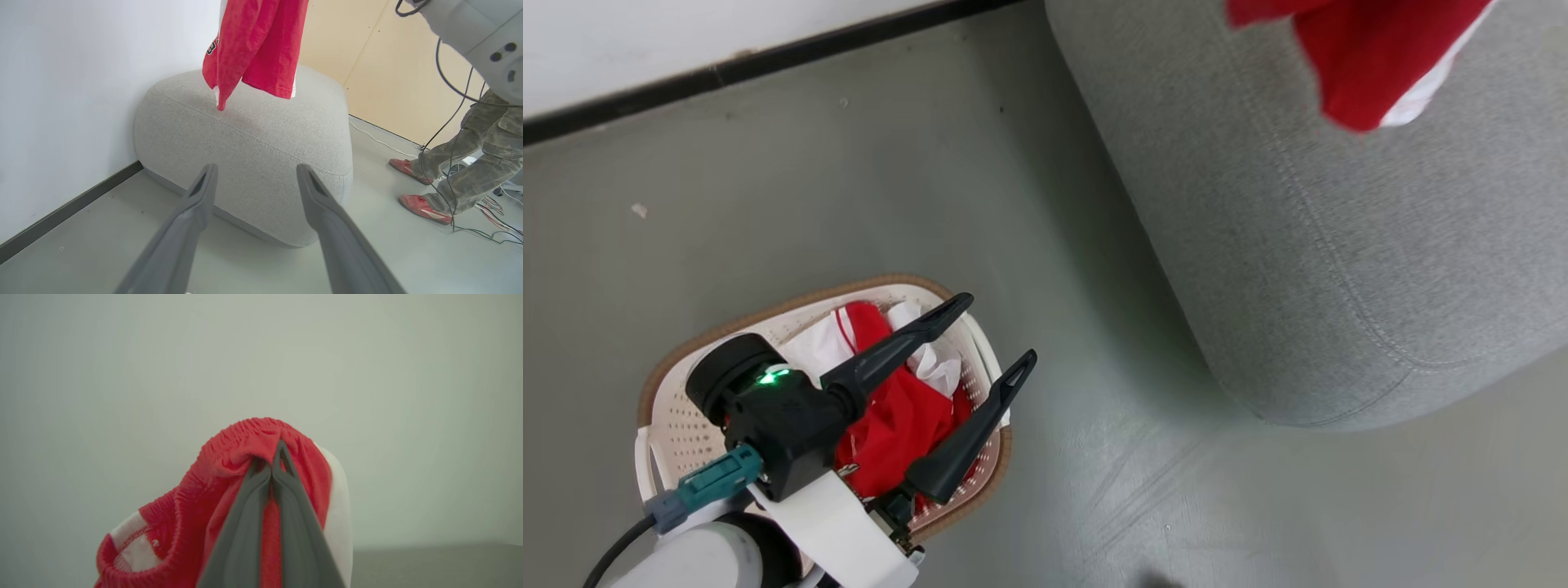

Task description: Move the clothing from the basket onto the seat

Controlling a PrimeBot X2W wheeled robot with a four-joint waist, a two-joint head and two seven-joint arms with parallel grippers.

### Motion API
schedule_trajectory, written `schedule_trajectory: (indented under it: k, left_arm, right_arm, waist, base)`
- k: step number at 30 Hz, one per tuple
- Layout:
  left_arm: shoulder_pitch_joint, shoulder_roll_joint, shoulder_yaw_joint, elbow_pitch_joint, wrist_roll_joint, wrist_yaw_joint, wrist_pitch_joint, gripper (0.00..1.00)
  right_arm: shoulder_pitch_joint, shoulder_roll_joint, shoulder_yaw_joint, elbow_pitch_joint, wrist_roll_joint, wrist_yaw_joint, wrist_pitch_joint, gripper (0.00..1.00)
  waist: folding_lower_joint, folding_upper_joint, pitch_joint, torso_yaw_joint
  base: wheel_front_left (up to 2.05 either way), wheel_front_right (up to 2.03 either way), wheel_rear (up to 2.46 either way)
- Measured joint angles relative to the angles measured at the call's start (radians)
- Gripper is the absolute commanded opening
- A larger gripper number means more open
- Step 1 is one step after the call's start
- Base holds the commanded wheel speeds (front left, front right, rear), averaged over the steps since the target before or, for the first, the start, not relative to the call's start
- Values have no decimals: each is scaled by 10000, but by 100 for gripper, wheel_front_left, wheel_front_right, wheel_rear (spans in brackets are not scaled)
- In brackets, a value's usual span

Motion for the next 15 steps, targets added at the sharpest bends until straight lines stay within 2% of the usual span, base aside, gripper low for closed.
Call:
schedule_trajectory:
  k: [9,15]
  left_arm:
    - [-96,314,107,-533,17,-102,263,100]
    - [-244,612,267,-759,15,-224,353,100]
  right_arm:
    - [-1438,-1043,-897,368,-430,2,660,0]
    - [-1640,-1166,-1367,591,-757,4,922,0]
  waist:
    - [0,0,882,348]
    - [0,0,1449,559]
  base:
    - [0,0,0]
    - [0,0,0]
